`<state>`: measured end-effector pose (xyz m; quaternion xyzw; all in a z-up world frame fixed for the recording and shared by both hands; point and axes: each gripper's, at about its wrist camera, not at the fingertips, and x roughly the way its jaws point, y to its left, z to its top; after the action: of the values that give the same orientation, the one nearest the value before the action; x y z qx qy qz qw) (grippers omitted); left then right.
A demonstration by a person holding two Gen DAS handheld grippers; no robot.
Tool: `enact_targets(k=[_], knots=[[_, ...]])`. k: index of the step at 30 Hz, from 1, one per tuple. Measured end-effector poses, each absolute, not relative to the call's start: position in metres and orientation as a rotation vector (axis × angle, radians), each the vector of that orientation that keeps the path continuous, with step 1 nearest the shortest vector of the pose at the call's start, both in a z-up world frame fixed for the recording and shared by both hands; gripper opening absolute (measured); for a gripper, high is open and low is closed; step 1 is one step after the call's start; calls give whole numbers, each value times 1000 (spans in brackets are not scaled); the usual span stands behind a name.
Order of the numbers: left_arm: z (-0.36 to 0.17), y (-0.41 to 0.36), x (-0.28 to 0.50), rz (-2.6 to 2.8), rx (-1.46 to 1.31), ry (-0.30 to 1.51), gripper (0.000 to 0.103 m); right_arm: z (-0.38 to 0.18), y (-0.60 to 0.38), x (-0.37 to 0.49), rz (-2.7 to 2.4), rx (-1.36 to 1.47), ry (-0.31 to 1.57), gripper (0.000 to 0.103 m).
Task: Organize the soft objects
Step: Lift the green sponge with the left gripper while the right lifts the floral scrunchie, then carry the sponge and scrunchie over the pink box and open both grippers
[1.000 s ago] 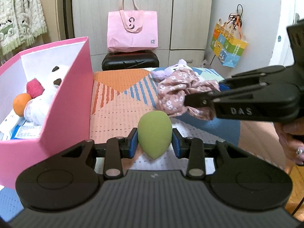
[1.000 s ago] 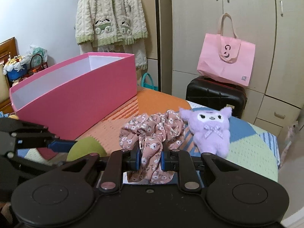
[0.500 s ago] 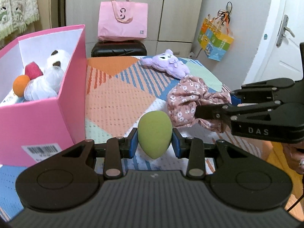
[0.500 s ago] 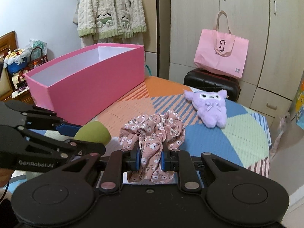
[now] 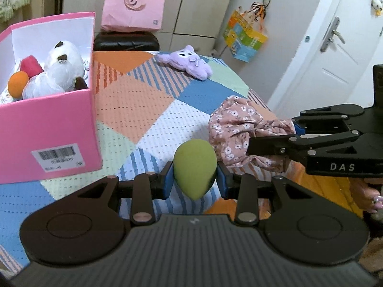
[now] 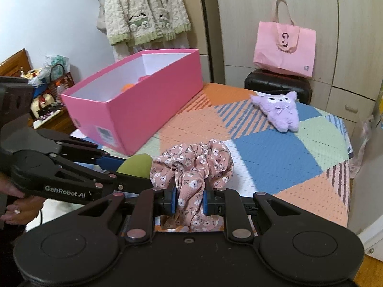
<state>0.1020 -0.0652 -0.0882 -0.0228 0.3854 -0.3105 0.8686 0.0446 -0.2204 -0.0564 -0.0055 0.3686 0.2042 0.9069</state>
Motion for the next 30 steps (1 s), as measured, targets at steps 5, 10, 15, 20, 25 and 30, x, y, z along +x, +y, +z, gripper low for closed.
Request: enact_targets(k=[5,10,15,20,25,30], knots=[[-72,-41,95,-656,-53,788,36,-42,-211,36,457,-9,749,23],[-52,-12,88,-600,-57,716,36,-26,-194,36,501,-35,695,23],[-35,13,91,-532,-62,645,36,-12,-172,48,557,-49,643,23],[-17,41,101,-464,-55,572,36,1,-149,68,619,-68,589,24],[-11,65,119,-372,-45,532,36,7,-123,93,646,-111,540,24],[-13,79,148,-307,-28,533,36,4,-97,126,657,-144,543,24]])
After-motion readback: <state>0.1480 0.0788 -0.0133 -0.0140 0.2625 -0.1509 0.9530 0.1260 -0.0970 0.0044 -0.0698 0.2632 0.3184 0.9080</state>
